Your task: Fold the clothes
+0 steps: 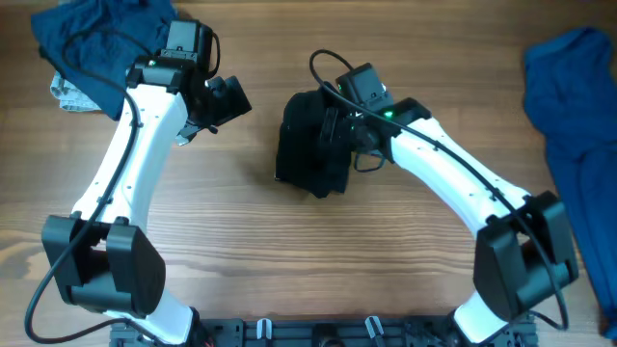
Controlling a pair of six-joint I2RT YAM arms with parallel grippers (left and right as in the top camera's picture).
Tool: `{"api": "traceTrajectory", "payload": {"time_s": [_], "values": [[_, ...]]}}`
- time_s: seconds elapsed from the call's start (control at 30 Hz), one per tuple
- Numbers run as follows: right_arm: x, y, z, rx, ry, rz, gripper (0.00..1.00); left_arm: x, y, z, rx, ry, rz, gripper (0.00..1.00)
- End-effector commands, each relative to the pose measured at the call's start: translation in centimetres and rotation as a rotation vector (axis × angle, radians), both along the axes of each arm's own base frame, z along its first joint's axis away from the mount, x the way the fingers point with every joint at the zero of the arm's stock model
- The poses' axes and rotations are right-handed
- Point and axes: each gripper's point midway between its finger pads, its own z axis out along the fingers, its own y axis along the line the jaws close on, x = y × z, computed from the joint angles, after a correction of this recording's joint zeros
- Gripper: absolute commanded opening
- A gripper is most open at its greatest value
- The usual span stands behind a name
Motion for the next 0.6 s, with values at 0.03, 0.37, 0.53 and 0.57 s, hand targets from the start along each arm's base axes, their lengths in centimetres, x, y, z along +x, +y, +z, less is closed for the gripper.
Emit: {"api": "traceTrajectory", "payload": {"time_s": [0.03,0.37,0.53,0.57], "values": [[0.4,0.9,-1.9,-0.013,0.027,-0.004,0.84,-0.1,-0.2,-0.3,-0.015,0.011,0.014,1.0],[0.9,0.3,-3.0,-0.069,0.015,-0.017,0.83,-0.1,-0.2,-0.3,-0.014,0.013,0.014,1.0],[0.8,-0.8,-4.3,-0.138,0.032,-0.031,0.78,-0.1,-0.2,-0.3,-0.014,0.014,0.014,1.0],[0.8,-1.2,-4.3,-0.158,0.028,-0.038,0.77,-0.1,-0.1,-0.3,-0.014,0.016,0.014,1.0]]}}
